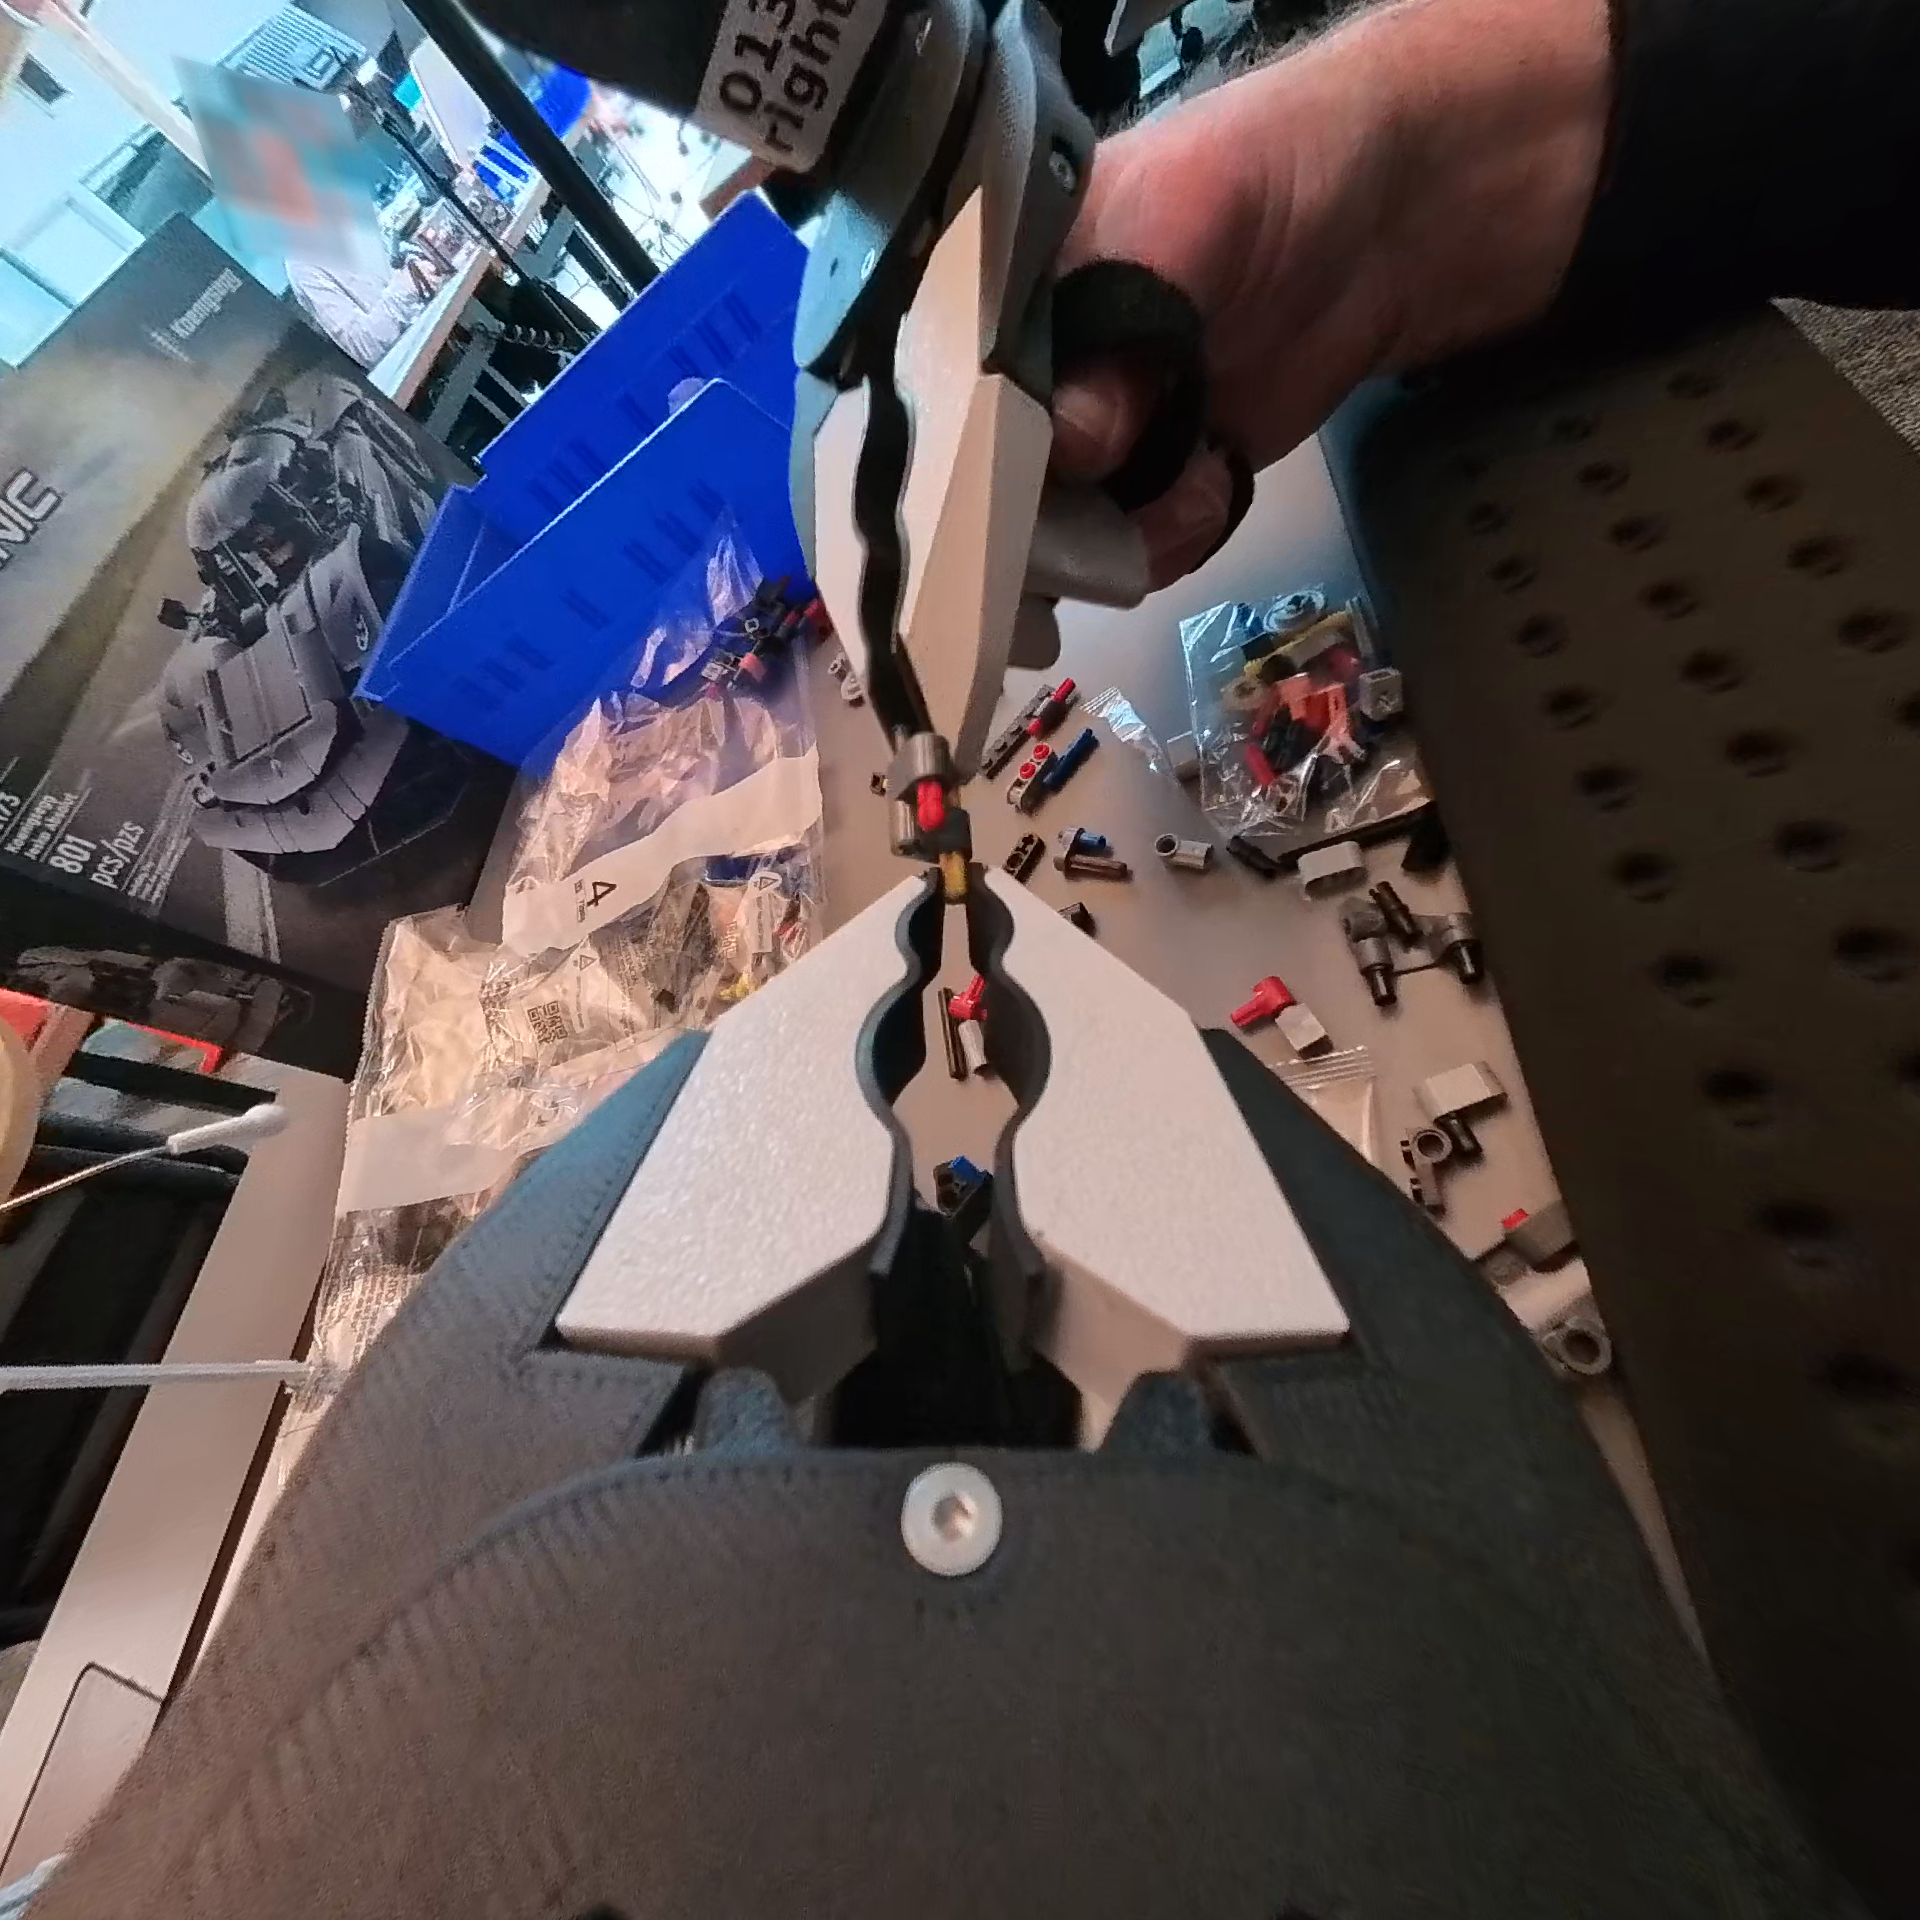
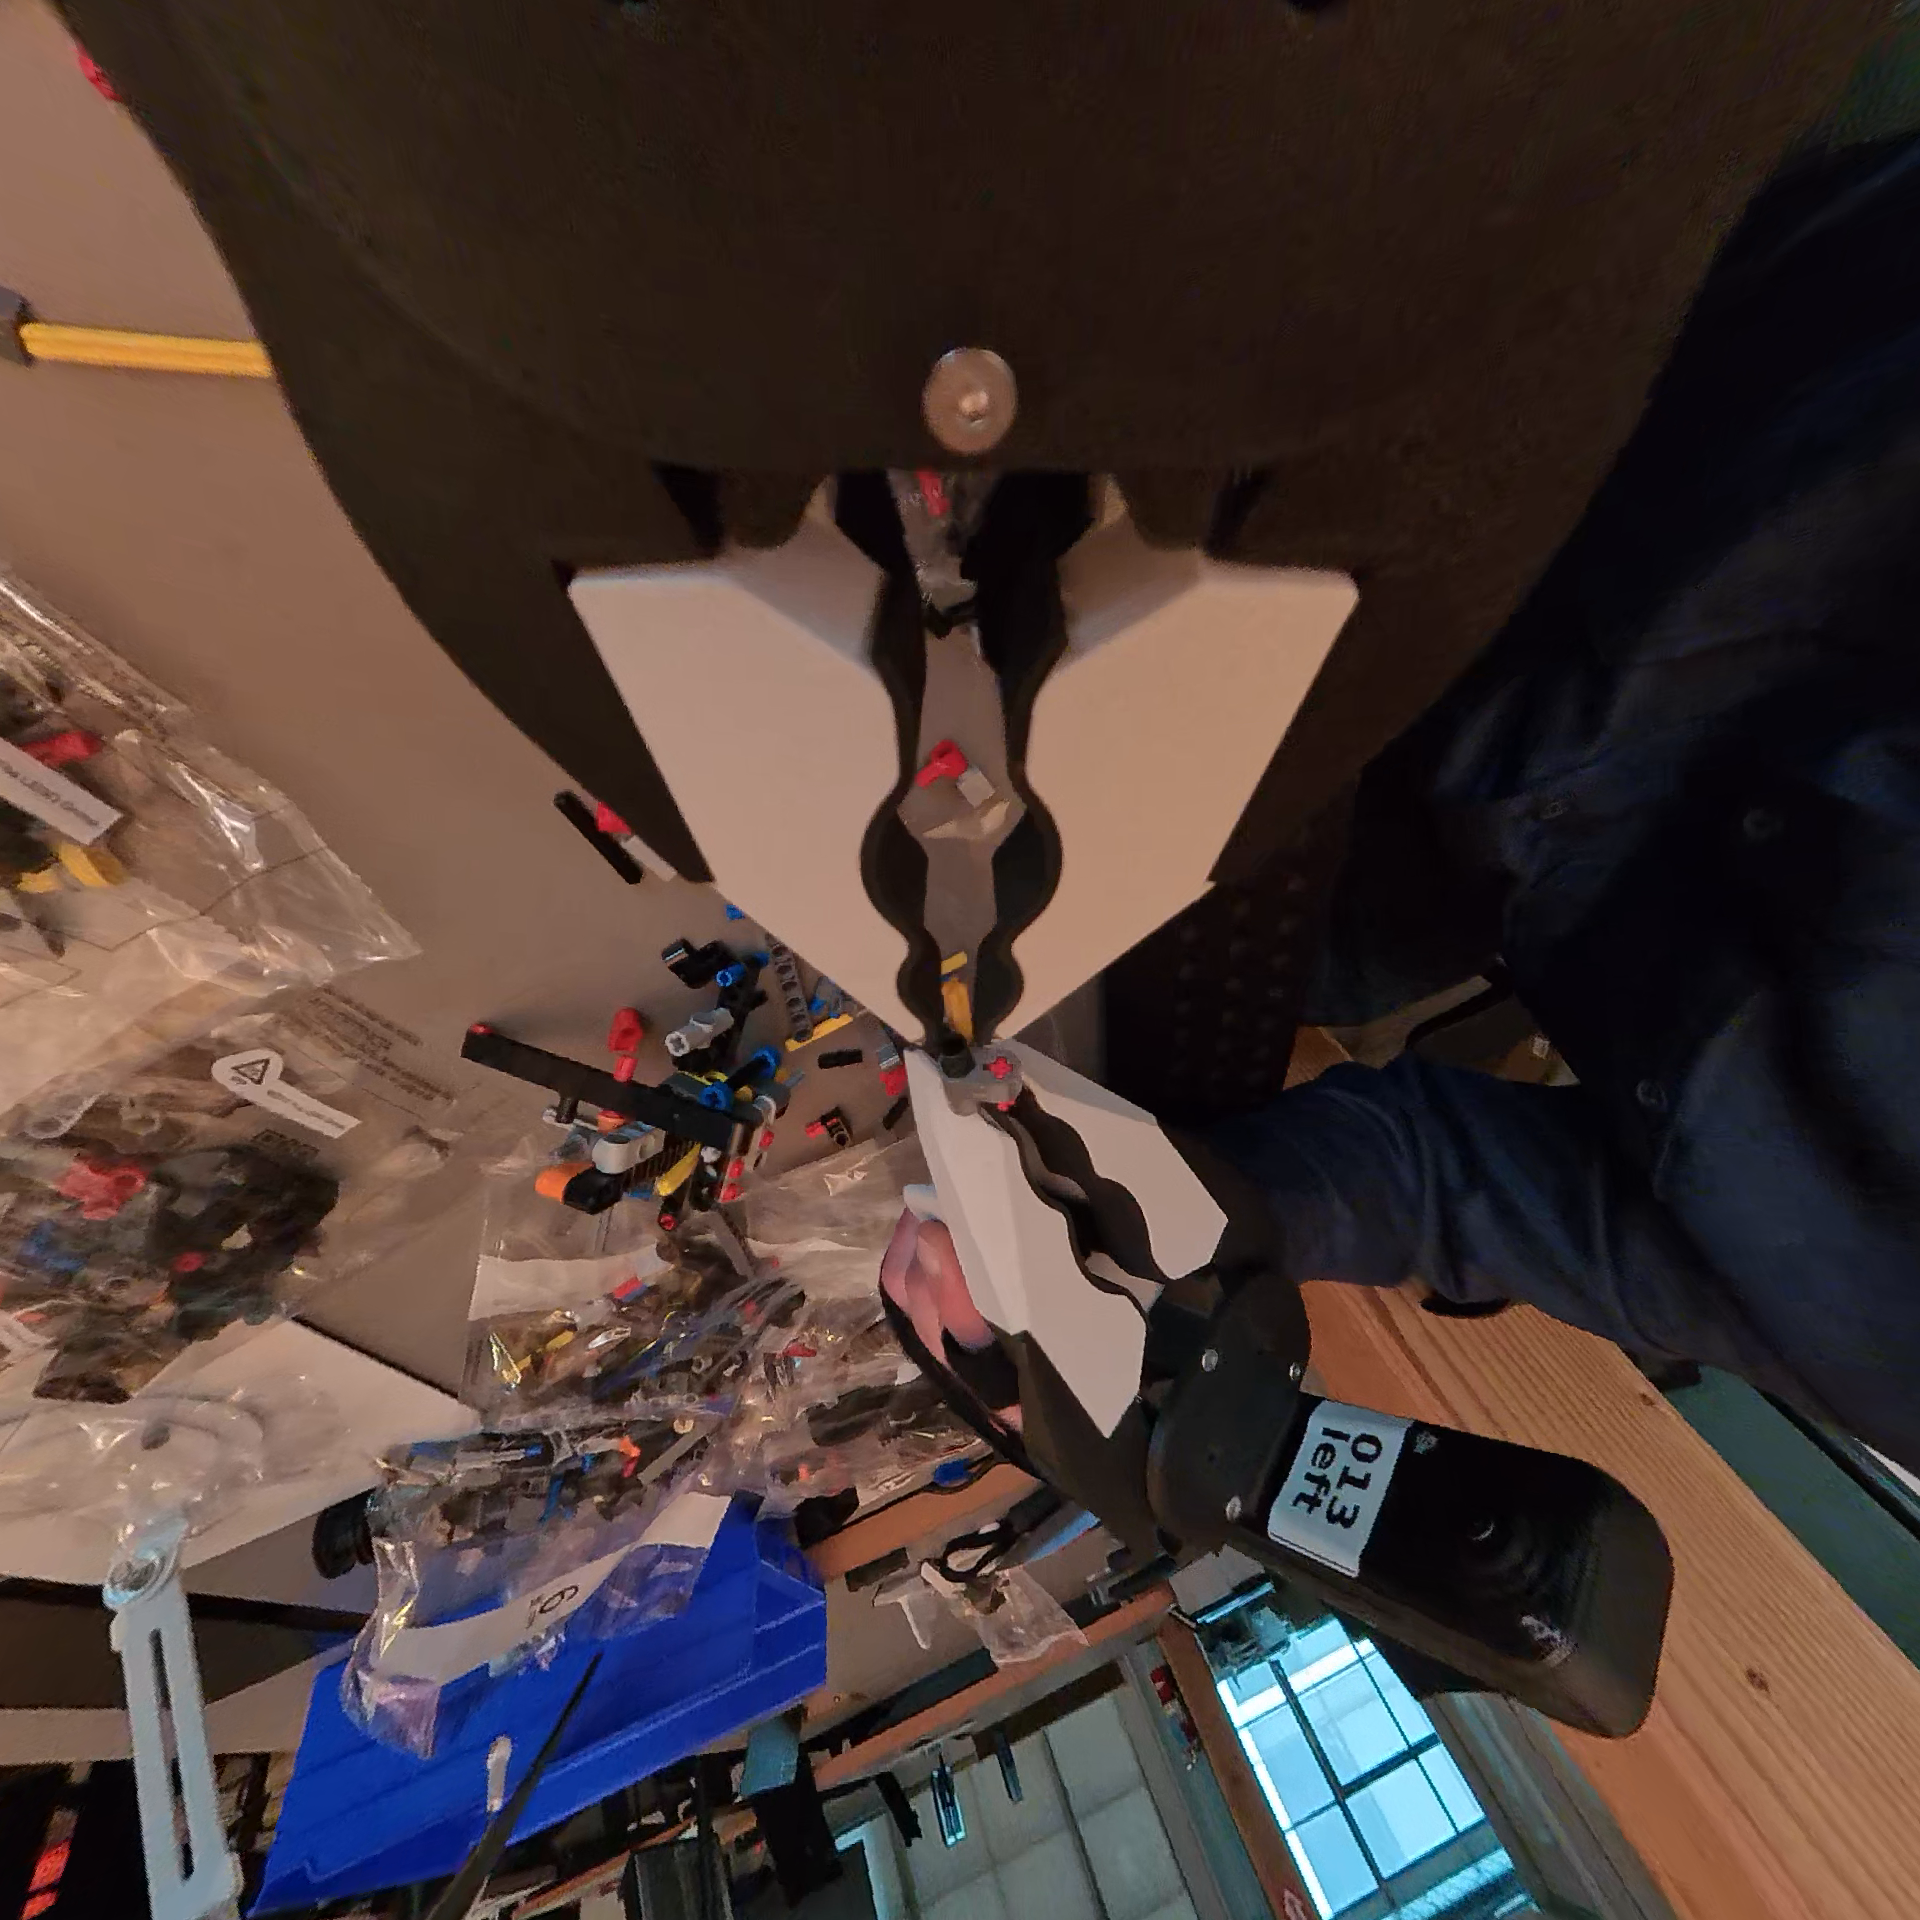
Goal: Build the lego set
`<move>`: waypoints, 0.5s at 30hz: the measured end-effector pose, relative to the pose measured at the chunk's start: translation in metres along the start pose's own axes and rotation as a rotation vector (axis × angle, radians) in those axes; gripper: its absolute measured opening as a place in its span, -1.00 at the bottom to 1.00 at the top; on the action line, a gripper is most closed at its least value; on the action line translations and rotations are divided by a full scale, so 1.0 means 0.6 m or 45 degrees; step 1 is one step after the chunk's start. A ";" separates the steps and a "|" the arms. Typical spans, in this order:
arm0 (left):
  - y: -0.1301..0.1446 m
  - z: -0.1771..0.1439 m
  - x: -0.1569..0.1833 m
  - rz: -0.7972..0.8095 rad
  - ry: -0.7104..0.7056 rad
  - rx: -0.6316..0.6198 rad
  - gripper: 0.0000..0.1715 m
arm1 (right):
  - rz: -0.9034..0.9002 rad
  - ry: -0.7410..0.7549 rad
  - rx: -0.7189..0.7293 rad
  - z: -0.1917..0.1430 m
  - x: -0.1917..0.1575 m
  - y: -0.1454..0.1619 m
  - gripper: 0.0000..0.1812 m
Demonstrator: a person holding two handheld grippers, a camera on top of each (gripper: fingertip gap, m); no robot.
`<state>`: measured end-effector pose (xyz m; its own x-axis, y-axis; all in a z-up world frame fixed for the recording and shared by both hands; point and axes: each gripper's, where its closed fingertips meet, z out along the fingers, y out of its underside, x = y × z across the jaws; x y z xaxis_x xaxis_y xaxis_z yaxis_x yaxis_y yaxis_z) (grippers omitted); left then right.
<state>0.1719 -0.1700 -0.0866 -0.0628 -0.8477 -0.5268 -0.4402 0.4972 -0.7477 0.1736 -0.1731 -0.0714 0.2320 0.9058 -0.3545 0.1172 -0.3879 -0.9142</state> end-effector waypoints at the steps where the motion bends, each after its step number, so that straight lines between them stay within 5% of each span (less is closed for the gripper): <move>1: 0.000 0.000 -0.001 -0.001 -0.001 0.000 -0.96 | 0.005 -0.008 -0.005 0.001 -0.001 0.001 -0.97; 4: 0.000 0.000 -0.005 -0.010 -0.017 0.004 -0.94 | -0.038 0.019 -0.018 0.001 -0.001 0.000 -0.98; 8: -0.007 0.003 -0.016 0.030 -0.100 0.004 -0.51 | -0.027 0.003 -0.016 0.002 -0.004 0.000 -0.98; 12: -0.011 0.008 -0.007 0.172 -0.128 -0.029 -0.83 | -0.037 -0.008 -0.040 0.008 -0.008 0.004 -0.98; 15: -0.009 0.009 -0.006 0.219 -0.141 -0.062 -0.83 | -0.057 0.008 -0.060 0.008 -0.008 0.007 -0.98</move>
<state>0.1794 -0.1685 -0.0827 -0.0428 -0.7243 -0.6882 -0.4742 0.6210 -0.6241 0.1684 -0.1779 -0.0743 0.2317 0.9213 -0.3122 0.1728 -0.3548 -0.9188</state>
